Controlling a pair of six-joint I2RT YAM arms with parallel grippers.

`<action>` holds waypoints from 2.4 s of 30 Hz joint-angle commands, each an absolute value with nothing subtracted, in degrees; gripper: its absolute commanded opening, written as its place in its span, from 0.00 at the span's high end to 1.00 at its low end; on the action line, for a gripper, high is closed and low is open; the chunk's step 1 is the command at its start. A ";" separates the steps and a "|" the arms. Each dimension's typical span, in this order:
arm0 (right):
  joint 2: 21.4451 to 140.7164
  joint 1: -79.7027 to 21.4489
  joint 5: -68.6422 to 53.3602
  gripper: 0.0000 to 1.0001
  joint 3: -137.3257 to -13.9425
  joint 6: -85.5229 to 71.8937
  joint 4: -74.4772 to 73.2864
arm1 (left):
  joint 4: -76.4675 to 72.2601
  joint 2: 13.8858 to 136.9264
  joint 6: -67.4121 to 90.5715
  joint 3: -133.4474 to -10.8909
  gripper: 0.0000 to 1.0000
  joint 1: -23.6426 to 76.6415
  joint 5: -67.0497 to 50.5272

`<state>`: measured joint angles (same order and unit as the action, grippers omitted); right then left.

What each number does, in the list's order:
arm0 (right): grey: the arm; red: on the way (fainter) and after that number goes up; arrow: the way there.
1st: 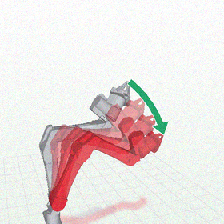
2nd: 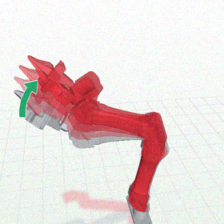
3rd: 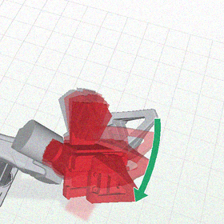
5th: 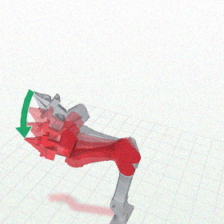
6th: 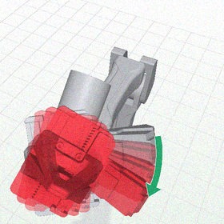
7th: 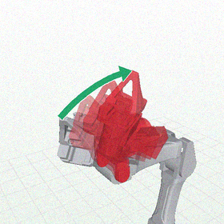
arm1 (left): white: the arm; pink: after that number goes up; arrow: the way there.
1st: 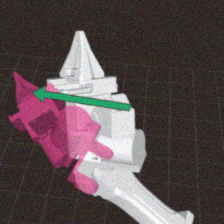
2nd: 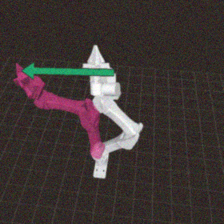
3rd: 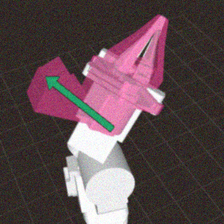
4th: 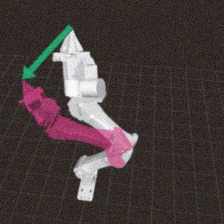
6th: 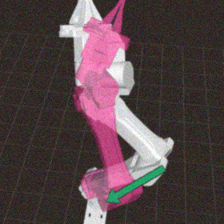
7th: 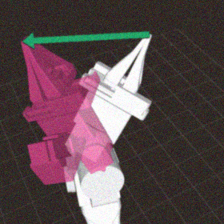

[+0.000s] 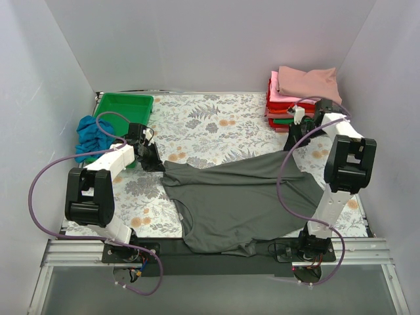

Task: Fold and stack the t-shirts
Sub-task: Flatten the tshirt out

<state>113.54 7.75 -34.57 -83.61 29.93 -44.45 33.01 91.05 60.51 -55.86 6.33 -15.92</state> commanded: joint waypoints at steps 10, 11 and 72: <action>99.15 7.82 -39.37 0.99 -91.76 31.20 -44.91 | 34.54 83.33 62.05 -61.95 1.00 5.89 -13.10; 97.84 7.82 -39.72 0.99 -91.67 31.55 -44.91 | 34.45 82.71 62.22 -62.40 1.00 5.63 -12.57; 87.07 5.45 -40.79 0.99 -64.51 15.39 3.15 | -13.88 86.99 72.86 -56.15 1.00 5.54 -8.26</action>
<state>83.77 6.50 -39.20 -63.07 17.96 -8.69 -5.39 83.00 72.71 -53.58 6.92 -7.42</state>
